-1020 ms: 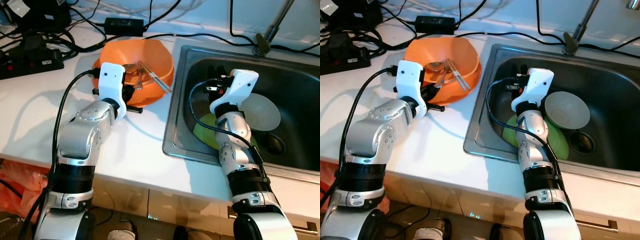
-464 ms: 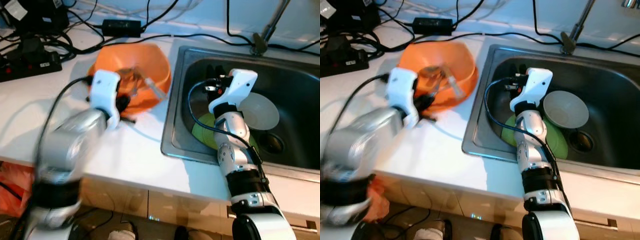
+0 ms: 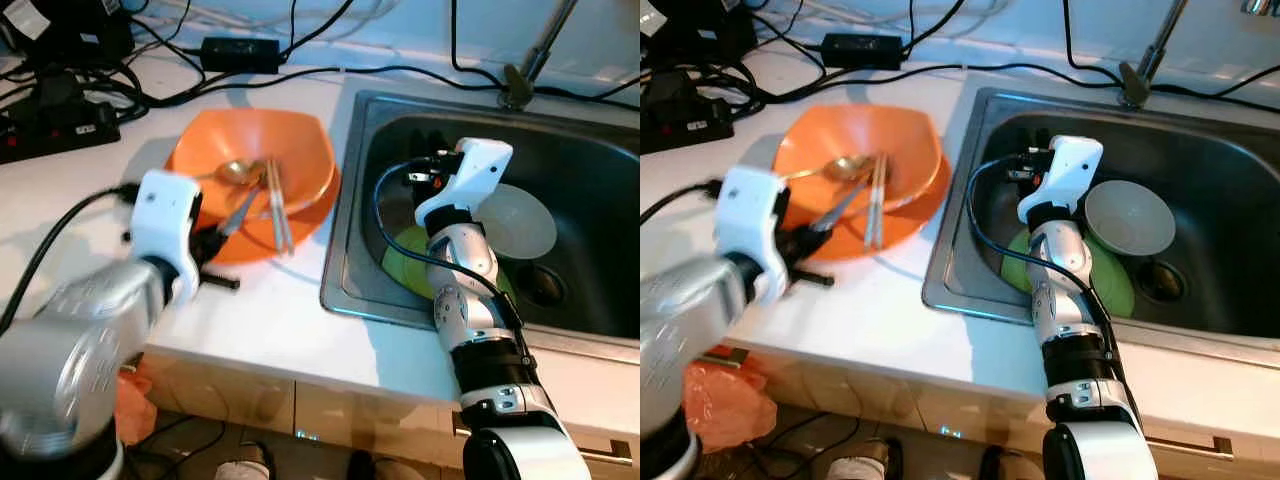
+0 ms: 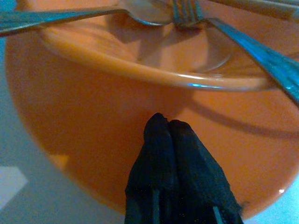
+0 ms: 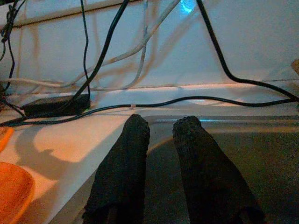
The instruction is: Kitchen organization
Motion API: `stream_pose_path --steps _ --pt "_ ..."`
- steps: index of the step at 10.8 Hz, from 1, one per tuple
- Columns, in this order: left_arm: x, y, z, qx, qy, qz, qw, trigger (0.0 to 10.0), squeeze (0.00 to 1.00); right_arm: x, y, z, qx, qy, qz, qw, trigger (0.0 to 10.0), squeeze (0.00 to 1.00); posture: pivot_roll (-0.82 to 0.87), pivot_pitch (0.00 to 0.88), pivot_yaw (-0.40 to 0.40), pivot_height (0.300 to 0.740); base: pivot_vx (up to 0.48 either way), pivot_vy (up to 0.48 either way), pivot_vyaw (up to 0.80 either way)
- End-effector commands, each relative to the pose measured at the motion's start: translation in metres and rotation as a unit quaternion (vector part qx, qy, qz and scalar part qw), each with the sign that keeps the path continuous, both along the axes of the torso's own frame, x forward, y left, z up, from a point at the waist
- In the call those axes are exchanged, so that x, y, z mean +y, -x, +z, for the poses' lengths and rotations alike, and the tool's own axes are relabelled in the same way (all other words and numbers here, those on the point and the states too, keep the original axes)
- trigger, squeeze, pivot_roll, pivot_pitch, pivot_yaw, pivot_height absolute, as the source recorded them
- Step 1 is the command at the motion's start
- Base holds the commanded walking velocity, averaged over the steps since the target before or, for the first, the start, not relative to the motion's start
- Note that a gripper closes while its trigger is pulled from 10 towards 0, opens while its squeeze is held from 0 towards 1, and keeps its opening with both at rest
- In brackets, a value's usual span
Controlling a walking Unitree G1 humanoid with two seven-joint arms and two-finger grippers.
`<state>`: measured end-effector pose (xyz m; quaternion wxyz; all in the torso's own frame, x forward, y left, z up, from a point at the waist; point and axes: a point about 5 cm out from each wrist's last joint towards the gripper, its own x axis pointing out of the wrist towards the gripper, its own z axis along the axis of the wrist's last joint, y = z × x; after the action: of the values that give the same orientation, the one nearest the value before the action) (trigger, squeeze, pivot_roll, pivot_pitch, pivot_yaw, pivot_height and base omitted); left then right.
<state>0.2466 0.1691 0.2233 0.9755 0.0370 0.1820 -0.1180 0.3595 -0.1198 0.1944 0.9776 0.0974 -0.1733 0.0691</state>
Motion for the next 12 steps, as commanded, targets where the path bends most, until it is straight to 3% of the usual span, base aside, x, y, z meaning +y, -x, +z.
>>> stream_pose_path --steps 1,4,8,10,12 --pt "-0.002 0.013 -0.002 0.018 0.002 0.0 1.0 10.0 0.0 0.001 0.0 -0.023 0.048 -0.004 0.007 0.999 10.0 0.0 0.38 0.219 -0.038 0.74 0.0 0.0 0.0" --pt "-0.006 0.023 0.002 -0.005 0.005 0.0 1.0 10.0 0.0 0.003 -0.002 -0.022 0.049 -0.001 0.014 0.999 10.0 0.0 0.39 0.215 -0.052 0.74 0.0 0.0 0.0" --pt "-0.001 0.016 0.036 -0.078 0.021 -0.012 0.997 10.0 0.0 0.0 -0.005 -0.02 0.046 -0.002 0.01 0.999 10.0 0.0 0.38 0.199 -0.051 0.74 0.0 0.0 0.0" --pt "0.002 0.02 0.027 -0.056 0.003 -0.049 0.997 10.0 0.0 -0.001 -0.006 -0.019 0.044 -0.003 0.008 0.999 10.0 0.0 0.38 0.193 -0.049 0.74 0.0 0.0 0.0" --pt "-0.002 0.026 0.032 -0.058 -0.014 -0.086 0.995 10.0 0.0 0.002 -0.006 -0.018 0.043 -0.004 0.012 0.999 10.0 0.0 0.39 0.191 -0.051 0.74 0.0 0.0 0.0"
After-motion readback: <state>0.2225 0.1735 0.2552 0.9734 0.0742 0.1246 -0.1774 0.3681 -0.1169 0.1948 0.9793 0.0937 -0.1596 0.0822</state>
